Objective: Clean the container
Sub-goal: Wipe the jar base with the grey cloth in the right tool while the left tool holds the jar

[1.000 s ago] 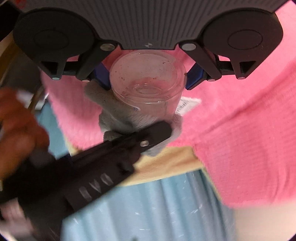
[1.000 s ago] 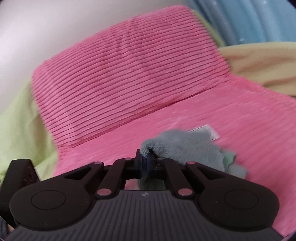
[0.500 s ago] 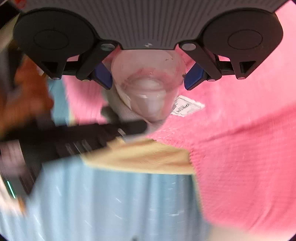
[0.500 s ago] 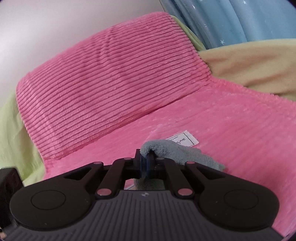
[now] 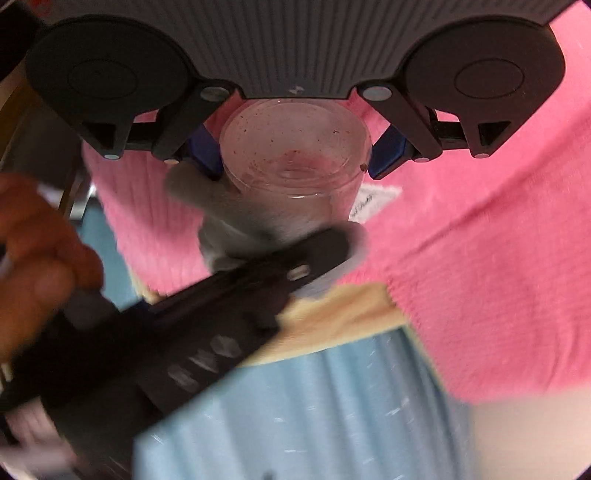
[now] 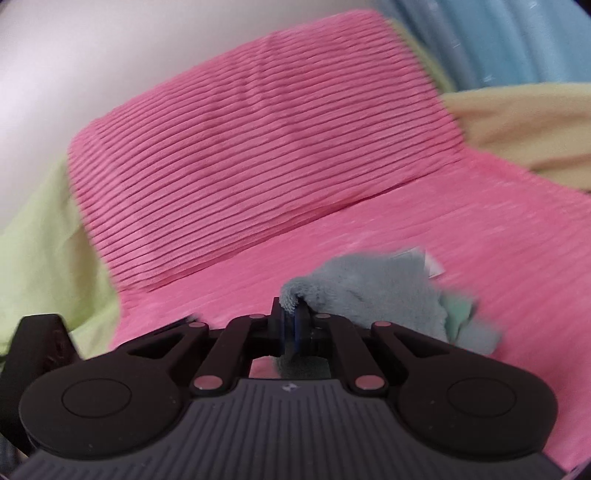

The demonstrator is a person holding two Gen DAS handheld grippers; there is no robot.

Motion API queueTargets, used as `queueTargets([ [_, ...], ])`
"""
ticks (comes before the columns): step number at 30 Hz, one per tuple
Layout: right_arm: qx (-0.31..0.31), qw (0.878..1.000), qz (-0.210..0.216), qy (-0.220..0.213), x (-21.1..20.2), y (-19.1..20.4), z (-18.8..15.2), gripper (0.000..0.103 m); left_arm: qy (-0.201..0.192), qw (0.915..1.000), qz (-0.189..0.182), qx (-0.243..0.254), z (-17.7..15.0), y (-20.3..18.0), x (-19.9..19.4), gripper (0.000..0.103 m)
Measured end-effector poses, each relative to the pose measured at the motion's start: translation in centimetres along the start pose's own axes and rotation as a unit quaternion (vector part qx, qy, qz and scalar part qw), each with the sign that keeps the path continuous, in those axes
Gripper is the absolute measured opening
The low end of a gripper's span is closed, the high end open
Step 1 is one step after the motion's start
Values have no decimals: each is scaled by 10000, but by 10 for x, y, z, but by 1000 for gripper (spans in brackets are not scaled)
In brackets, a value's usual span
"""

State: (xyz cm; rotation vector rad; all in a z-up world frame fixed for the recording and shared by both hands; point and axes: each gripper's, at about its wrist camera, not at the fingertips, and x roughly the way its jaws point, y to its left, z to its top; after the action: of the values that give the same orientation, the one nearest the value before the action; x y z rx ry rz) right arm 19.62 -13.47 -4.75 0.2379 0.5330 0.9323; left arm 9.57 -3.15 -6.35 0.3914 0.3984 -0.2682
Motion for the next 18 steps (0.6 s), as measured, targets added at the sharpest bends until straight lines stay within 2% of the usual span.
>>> queueTargets([
  [2, -106, 9999, 98, 92, 3, 3, -1, 3, -10, 9991, 106, 414, 0, -10, 0, 85],
  [4, -193, 9997, 71, 108, 4, 4, 0, 2, -18, 9984, 141, 556, 0, -15, 1, 85],
  [7, -116, 9986, -482, -170, 3, -4, 4, 2, 5, 9991, 114, 415, 1, -13, 1, 85],
  [8, -46, 9977, -631, -254, 2, -8, 5, 2, 1, 9997, 72, 251, 1, -10, 0, 85],
  [10, 121, 9966, -744, -344, -1, -14, 5, 2, -67, 9991, -138, -397, 2, 4, -2, 85],
  [12, 127, 9965, -743, -352, -2, -14, 4, 2, -65, 9906, -442, -1292, 0, 24, -2, 85],
  [14, 78, 9966, -742, -348, -2, -12, 4, 2, 45, 9794, -697, -1896, -5, 39, 1, 86],
  [16, 46, 9966, -753, -341, -2, -12, 4, 2, 86, 9742, -805, -2109, -8, 44, 3, 86],
  [18, 60, 9964, -776, -347, -2, -12, 4, 2, 73, 9761, -770, -2033, -7, 43, 6, 86],
])
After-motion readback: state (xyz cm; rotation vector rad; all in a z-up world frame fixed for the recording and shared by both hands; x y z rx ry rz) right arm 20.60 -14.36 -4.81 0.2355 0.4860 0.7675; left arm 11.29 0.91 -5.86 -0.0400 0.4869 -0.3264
